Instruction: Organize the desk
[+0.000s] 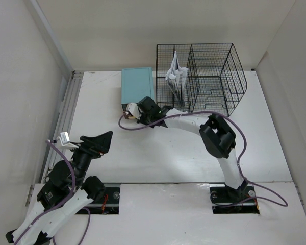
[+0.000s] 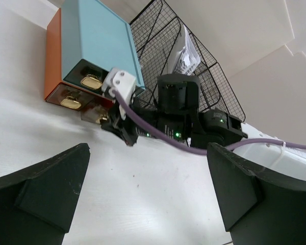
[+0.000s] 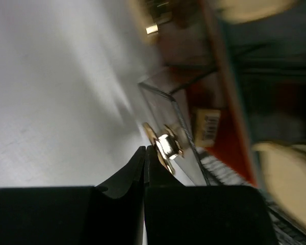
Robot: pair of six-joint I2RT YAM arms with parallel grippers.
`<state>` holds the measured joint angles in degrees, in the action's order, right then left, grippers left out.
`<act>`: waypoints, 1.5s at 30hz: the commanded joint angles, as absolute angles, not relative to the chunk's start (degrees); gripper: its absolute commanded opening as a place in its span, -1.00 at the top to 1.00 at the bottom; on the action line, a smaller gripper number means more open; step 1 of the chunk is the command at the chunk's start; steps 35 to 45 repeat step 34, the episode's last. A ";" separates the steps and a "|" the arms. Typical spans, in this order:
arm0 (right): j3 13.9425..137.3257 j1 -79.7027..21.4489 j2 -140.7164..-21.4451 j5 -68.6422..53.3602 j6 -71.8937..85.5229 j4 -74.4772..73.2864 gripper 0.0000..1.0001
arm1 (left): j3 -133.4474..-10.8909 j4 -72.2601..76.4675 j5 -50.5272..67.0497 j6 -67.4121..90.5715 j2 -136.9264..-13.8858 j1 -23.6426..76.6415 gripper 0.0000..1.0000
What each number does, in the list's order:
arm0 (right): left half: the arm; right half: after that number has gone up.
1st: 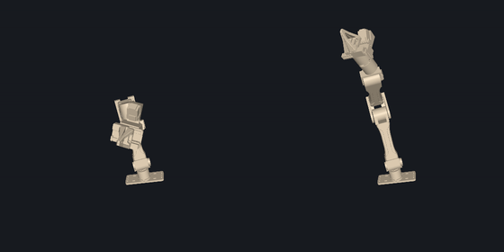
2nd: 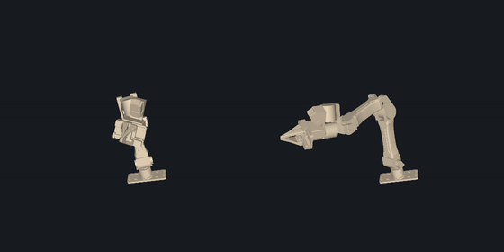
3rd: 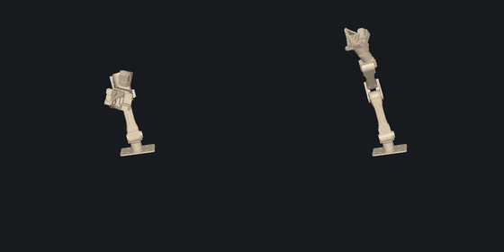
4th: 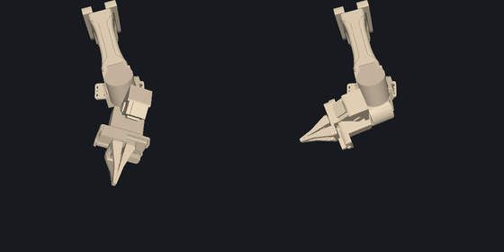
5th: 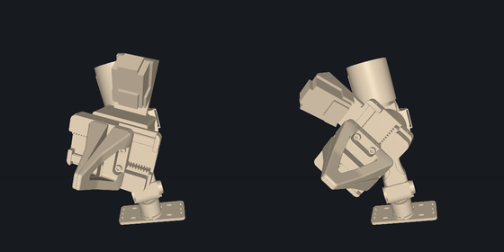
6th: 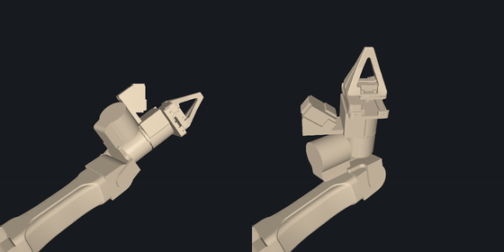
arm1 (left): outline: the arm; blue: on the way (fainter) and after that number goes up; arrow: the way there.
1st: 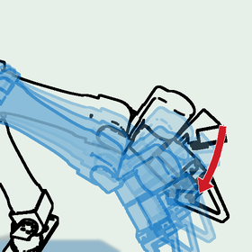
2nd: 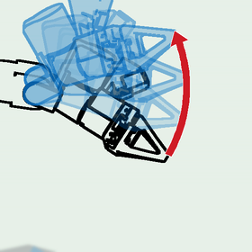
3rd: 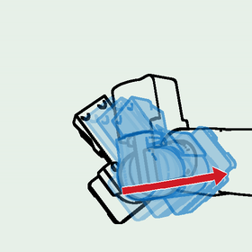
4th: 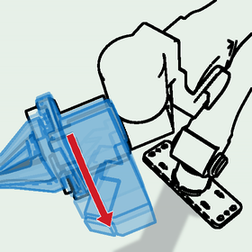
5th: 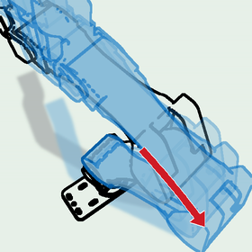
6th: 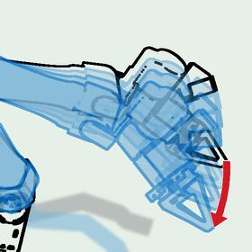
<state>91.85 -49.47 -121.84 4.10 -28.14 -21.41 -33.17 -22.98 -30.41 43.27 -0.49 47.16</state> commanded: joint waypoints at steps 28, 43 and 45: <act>86.09 -46.67 -81.49 20.10 -24.43 -15.05 -1.00 | -36.30 -11.08 -24.96 37.89 -6.83 47.37 -1.00; 71.38 -31.22 -63.22 11.62 -19.01 -9.40 -1.00 | -39.54 -5.46 -21.80 36.74 -25.82 47.37 -1.00; 71.38 -31.22 -63.22 11.62 -19.01 -9.40 -1.00 | -39.54 -5.46 -21.80 36.74 -25.82 47.37 -1.00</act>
